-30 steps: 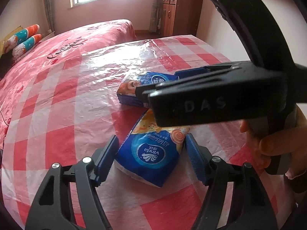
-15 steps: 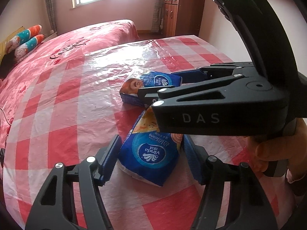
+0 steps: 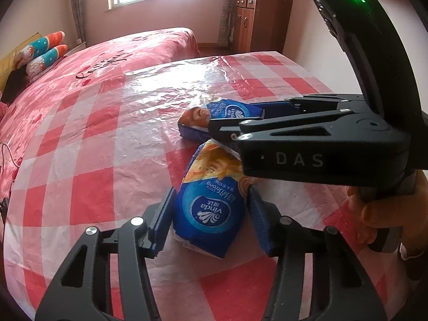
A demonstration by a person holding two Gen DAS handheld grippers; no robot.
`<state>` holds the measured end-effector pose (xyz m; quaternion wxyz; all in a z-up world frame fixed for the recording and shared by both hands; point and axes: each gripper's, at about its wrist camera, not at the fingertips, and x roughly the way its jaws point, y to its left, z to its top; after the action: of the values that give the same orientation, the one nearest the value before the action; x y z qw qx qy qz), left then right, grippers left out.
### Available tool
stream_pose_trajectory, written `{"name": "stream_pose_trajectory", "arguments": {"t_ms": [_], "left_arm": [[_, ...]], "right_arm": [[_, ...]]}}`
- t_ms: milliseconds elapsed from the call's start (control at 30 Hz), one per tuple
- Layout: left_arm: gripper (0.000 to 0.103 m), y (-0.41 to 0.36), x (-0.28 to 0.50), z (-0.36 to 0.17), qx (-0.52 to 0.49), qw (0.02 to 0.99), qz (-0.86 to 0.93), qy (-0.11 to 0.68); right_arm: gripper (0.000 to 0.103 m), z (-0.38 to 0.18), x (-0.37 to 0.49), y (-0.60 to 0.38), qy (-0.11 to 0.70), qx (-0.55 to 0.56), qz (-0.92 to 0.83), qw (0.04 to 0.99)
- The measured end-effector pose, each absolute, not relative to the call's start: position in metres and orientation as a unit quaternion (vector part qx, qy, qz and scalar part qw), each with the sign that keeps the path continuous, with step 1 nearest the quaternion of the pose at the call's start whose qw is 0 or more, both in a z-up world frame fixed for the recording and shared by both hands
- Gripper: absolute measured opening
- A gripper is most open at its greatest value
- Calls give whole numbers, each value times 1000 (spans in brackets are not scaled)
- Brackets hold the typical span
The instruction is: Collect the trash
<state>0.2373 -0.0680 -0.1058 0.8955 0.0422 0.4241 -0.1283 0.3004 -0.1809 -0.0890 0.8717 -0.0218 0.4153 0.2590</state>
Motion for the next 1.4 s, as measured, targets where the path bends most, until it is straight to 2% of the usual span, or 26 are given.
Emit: {"name": "stream_pose_trajectory", "arguments": {"t_ms": [500,1400], "left_arm": [[44,-62,221,-106,32,897,-120,424],[43,-36,178,-106,0,900,-91,427]], "right_arm": [[52,-88,277,-193,410,-8,253,876],[51,-90,208,-197,406,23,248,879]]}}
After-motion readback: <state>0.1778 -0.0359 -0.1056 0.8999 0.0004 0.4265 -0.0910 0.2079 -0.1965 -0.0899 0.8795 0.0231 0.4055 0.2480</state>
